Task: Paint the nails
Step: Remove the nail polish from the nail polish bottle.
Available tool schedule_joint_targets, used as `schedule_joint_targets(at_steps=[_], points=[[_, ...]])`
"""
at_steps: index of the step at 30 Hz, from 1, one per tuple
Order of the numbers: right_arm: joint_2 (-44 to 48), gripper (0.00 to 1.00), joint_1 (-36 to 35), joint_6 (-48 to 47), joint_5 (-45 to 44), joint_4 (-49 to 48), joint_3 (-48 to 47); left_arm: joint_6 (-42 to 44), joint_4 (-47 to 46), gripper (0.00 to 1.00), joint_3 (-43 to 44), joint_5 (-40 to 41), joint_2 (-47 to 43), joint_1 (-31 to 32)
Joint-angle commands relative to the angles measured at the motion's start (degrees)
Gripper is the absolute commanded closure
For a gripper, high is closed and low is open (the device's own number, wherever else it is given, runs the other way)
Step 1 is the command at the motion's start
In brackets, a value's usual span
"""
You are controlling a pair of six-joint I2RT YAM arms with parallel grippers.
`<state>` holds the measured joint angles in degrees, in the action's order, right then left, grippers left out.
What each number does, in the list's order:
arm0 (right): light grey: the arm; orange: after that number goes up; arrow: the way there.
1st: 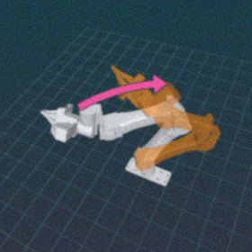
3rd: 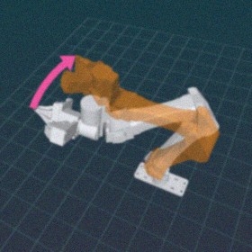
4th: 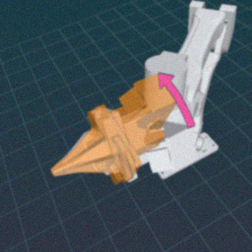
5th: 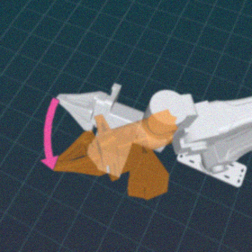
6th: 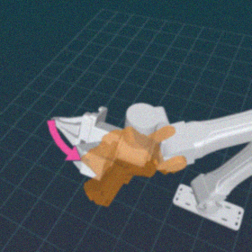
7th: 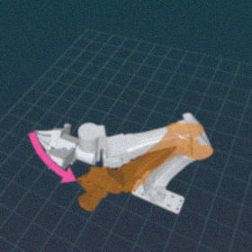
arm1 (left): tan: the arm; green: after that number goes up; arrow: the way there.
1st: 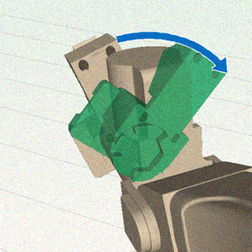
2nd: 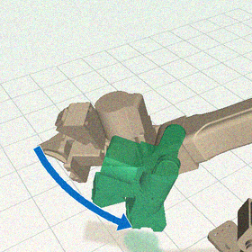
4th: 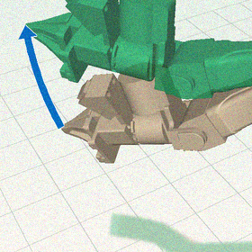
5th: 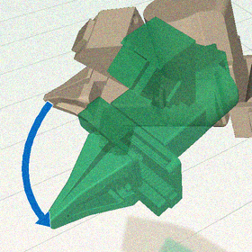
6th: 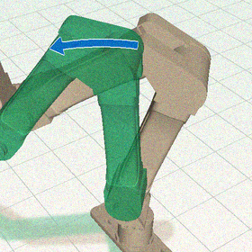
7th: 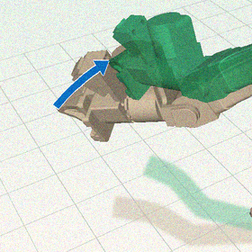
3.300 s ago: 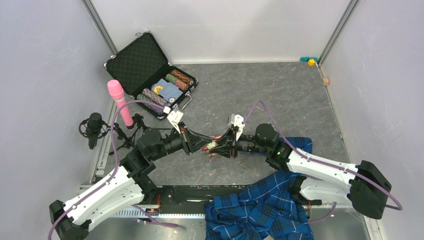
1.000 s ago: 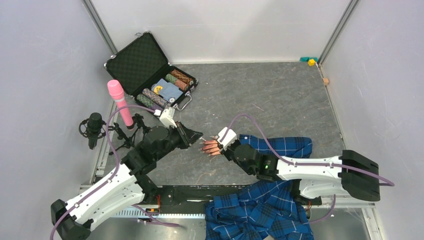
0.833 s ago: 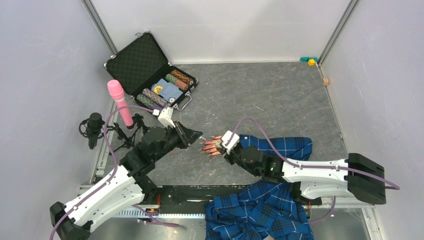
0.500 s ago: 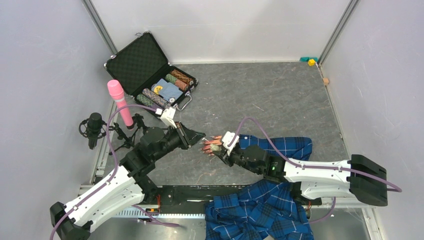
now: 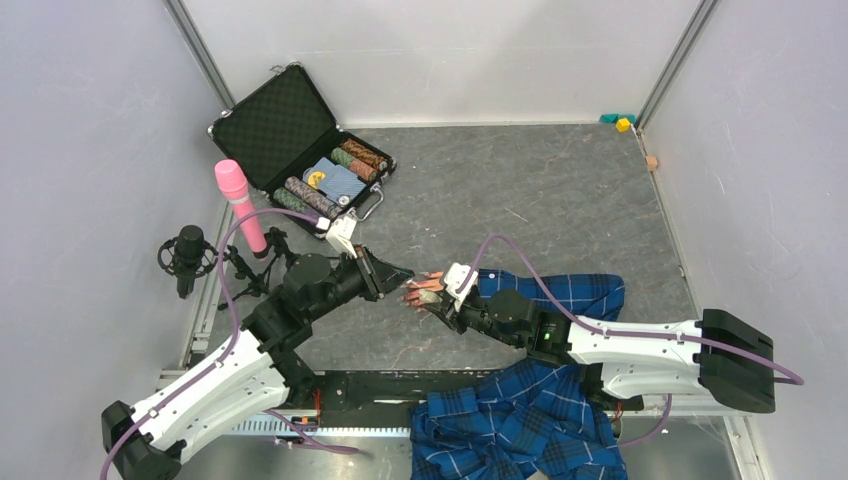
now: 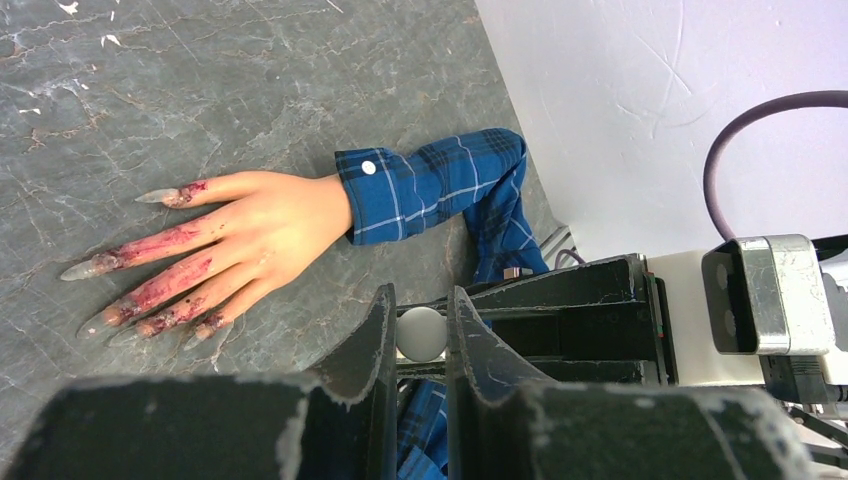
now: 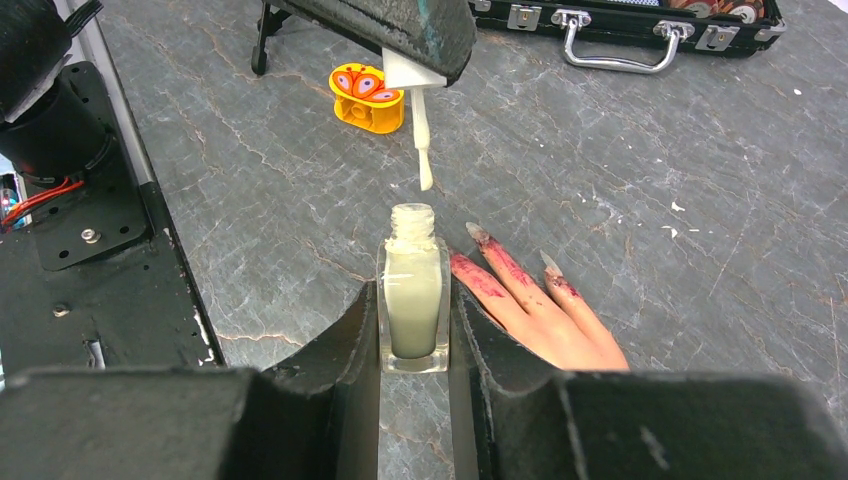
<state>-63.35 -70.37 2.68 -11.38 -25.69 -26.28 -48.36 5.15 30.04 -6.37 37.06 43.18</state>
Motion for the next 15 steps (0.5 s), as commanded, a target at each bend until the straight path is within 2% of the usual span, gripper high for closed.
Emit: schedule_joint_targets(at_steps=[1,15], points=[[1.3,1.00,0.3,0.0,0.2,-3.3,-2.2,2.4,-3.2,0.98,-0.1,-1.1,0.4,-0.3],[1.8,1.00,0.4,-0.1,-0.3,-3.6,-2.2,2.0,-3.6,0.98,-0.4,-1.3,0.4,-0.3]])
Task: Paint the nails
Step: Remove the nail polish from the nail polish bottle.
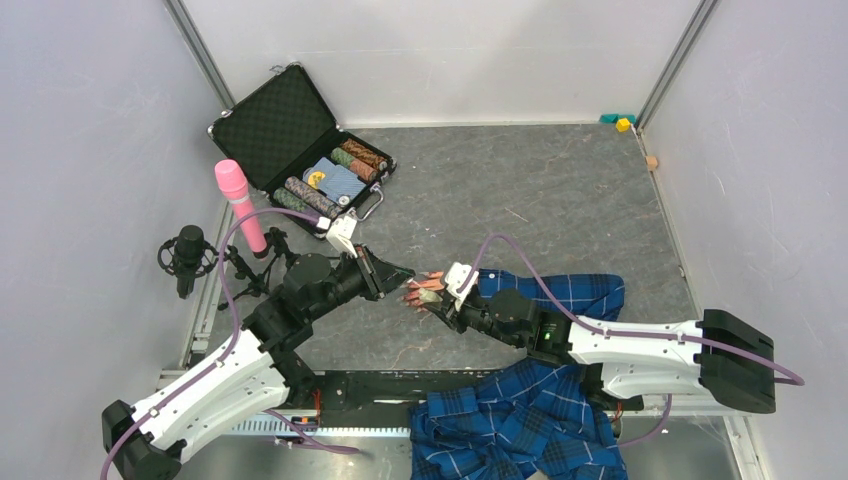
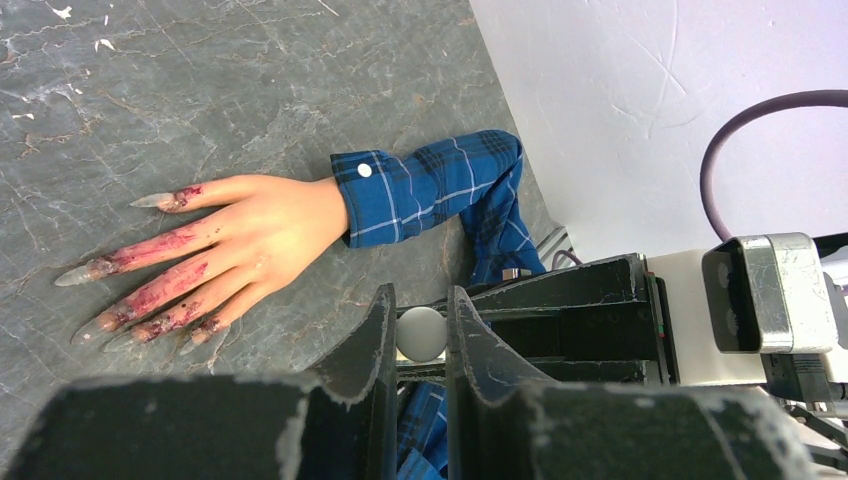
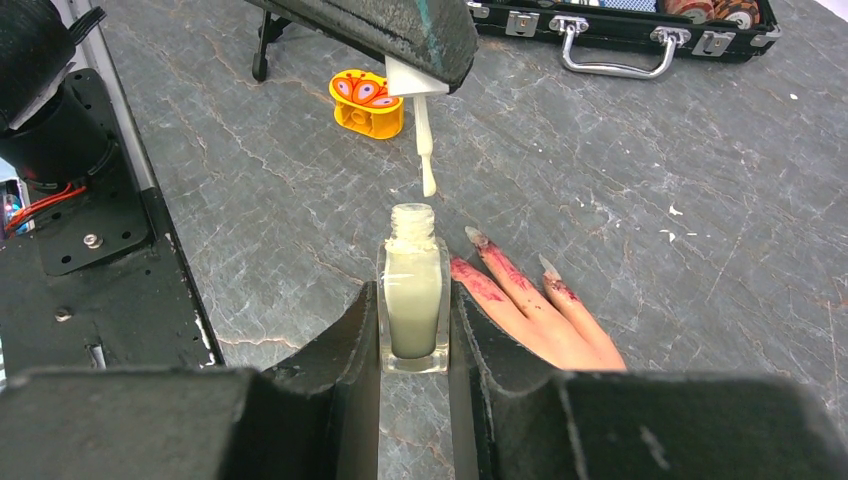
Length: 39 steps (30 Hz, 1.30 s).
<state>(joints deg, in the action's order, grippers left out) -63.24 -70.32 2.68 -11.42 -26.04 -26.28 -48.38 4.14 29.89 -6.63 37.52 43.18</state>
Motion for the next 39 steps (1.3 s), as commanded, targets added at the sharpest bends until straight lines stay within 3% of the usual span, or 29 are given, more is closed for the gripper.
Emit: schedule_joint_targets(at_steps=[1,39], points=[[1.8,1.00,0.4,-0.2,-0.3,-3.2,-2.2,2.0,-2.6,0.98,-0.3,-1.1,-0.1,-0.3],[-0.6,1.00,0.4,-1.0,0.0,-3.0,-4.5,1.4,-3.3,0.98,-1.1,-1.9,0.2,-0.2]])
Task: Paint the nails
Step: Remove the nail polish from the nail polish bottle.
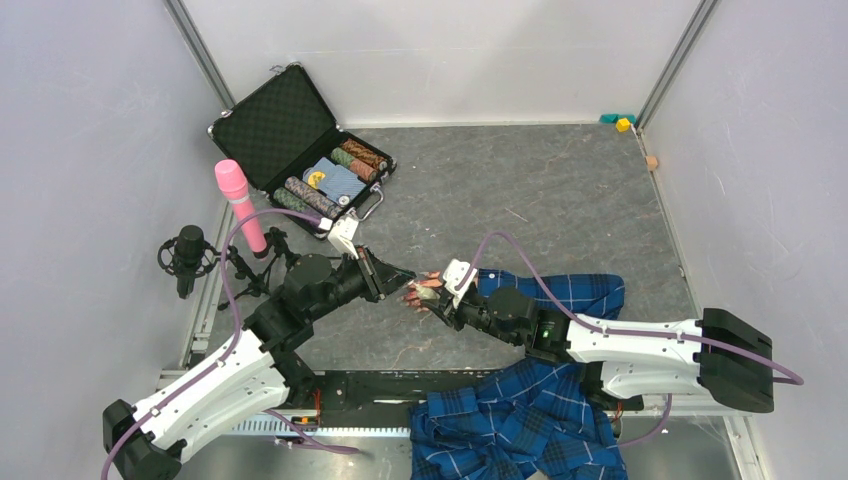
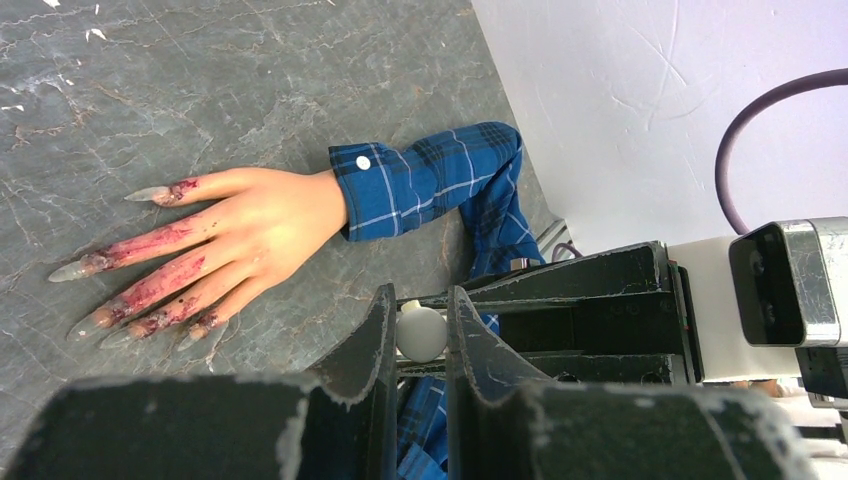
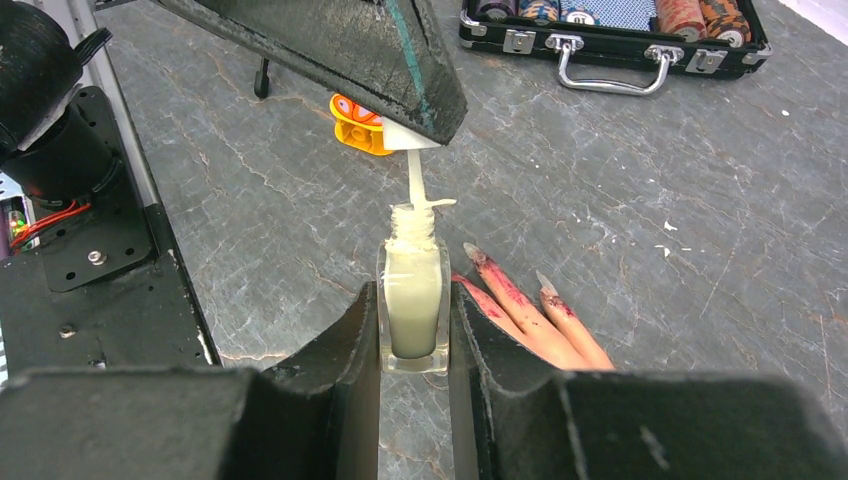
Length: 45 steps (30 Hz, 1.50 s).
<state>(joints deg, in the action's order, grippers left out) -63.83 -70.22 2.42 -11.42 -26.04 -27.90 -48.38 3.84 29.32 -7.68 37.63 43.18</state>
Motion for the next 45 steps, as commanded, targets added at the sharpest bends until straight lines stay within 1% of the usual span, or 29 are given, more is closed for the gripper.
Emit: schedule_joint_targets(at_steps=[1,17,29,36,41,45], points=[[-0.1,1.00,0.3,-0.8,-0.1,-2.9,-2.9,1.4,-3.0,0.98,-0.5,-0.9,0.1,-0.3],[-0.5,1.00,0.6,-0.7,-4.0,-0.2,-3.5,1.8,-2.2,0.98,0.0,-0.8,-0.3,-0.3],[-0.4,1.00,1.0,-0.4,-3.9,-0.5,-3.2,2.0,-2.1,0.98,0.0,-1.2,-0.3,-0.3],[0.9,1.00,3.2,1.1,-4.9,0.9,-1.7,2.0,-2.0,0.98,0.5,-1.3,-0.9,-0.3],[3.0,1.00,4.6,0.7,-3.4,1.8,-0.4,2.4,-0.9,0.98,0.5,-0.5,-1.4,-0.3],[3.3,1.00,4.6,-1.4,2.2,2.8,-0.6,2.3,-0.8,0.98,0.5,-0.1,-1.2,-0.3]])
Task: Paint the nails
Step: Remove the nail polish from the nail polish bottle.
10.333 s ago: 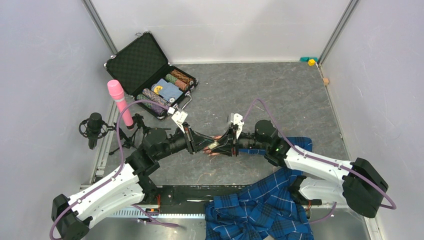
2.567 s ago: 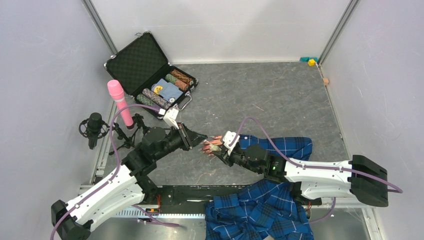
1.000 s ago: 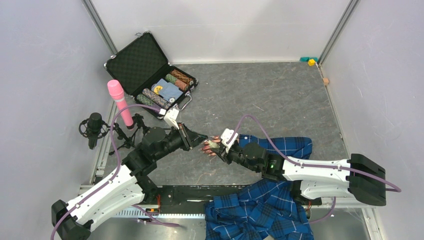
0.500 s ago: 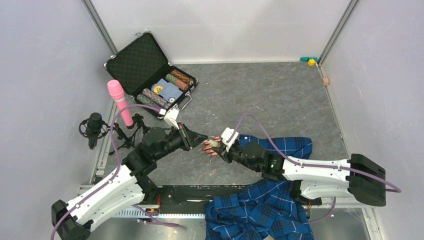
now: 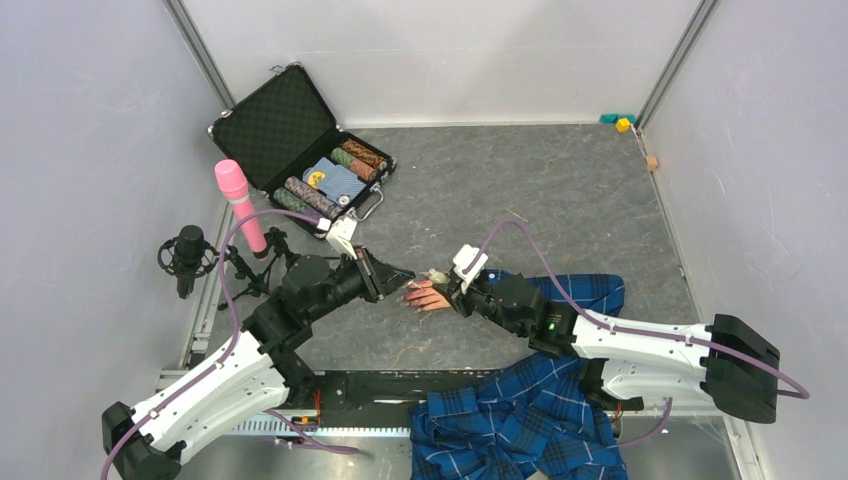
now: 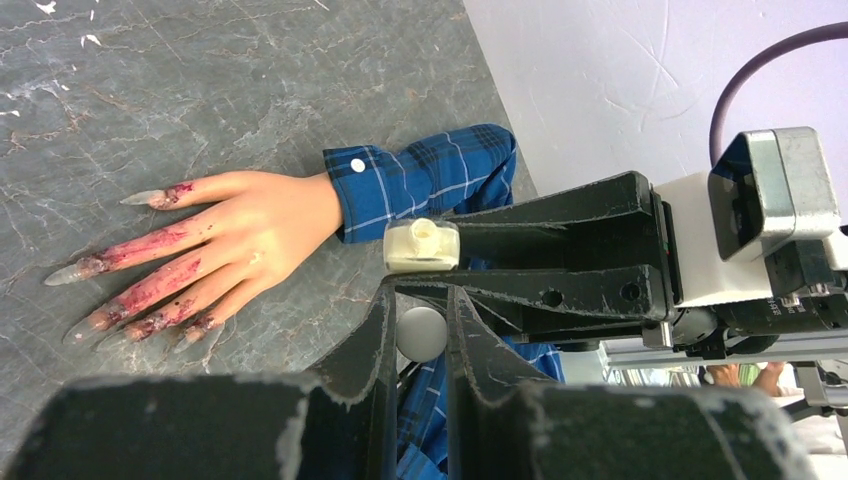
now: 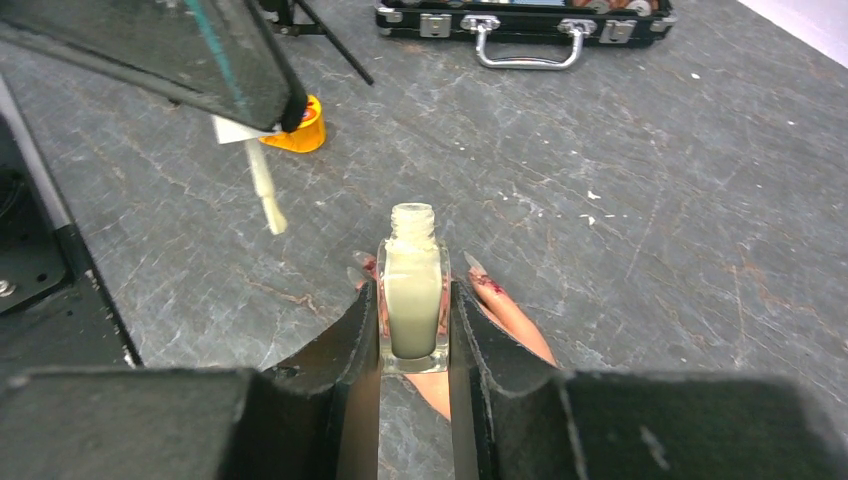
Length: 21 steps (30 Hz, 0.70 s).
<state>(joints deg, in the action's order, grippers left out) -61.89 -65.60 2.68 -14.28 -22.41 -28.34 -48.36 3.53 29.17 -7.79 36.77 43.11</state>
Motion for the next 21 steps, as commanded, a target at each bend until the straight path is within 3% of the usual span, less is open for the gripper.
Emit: schedule_joint_targets(at_steps=[1,7,21], points=[[1.3,1.00,0.0,-2.1,6.3,-0.6,-0.3,2.3,-0.5,0.98,0.7,0.1,-0.3,-0.2],[0.6,1.00,0.0,-2.2,11.9,0.0,-0.6,2.2,-0.5,0.98,0.8,0.6,0.0,-0.2],[0.0,1.00,-0.1,-4.3,13.3,0.2,-1.1,2.1,-0.5,0.98,0.7,0.7,0.0,-0.2]])
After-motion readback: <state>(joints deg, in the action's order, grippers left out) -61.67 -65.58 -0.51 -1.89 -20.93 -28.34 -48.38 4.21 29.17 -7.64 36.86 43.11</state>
